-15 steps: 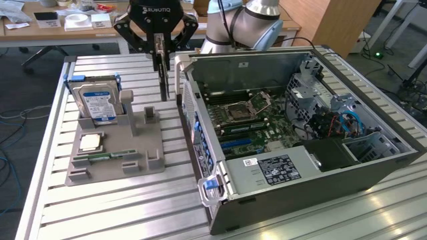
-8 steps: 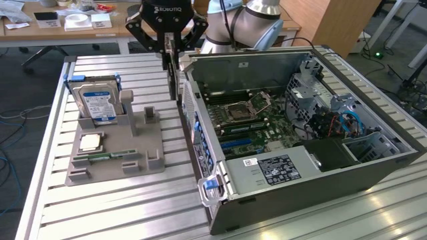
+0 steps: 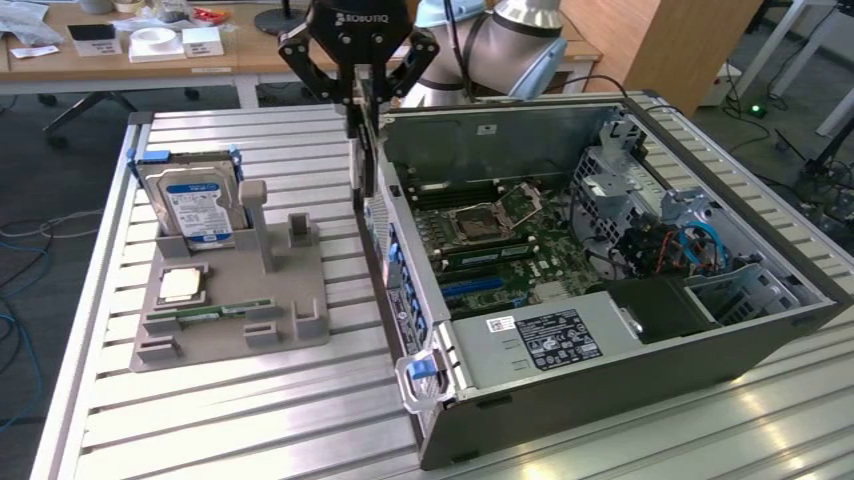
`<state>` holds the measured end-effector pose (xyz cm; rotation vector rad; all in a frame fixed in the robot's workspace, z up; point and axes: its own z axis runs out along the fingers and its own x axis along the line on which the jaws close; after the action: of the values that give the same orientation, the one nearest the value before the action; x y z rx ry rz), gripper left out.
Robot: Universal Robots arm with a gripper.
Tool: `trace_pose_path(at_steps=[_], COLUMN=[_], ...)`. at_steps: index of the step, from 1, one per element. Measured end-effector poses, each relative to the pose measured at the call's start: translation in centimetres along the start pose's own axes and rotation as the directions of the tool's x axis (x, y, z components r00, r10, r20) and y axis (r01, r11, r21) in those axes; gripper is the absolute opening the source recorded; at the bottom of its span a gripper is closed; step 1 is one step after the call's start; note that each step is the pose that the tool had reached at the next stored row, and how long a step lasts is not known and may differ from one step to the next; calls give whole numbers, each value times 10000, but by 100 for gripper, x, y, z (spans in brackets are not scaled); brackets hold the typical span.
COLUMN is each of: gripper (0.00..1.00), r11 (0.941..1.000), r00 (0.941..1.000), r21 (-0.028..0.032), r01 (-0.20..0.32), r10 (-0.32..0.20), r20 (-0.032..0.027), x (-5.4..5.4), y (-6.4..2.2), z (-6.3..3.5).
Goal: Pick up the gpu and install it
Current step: 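Pick up the gpu and move the gpu toward the slot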
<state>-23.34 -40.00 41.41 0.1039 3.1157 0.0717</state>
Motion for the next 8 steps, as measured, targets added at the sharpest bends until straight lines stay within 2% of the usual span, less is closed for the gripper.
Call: trace_pose_path(at_steps=[8], gripper=[26], r11=[10000], r00=[10000], r21=[0], r01=[0], r10=[0], r20=[-4], x=[-266], y=[18], z=[7])
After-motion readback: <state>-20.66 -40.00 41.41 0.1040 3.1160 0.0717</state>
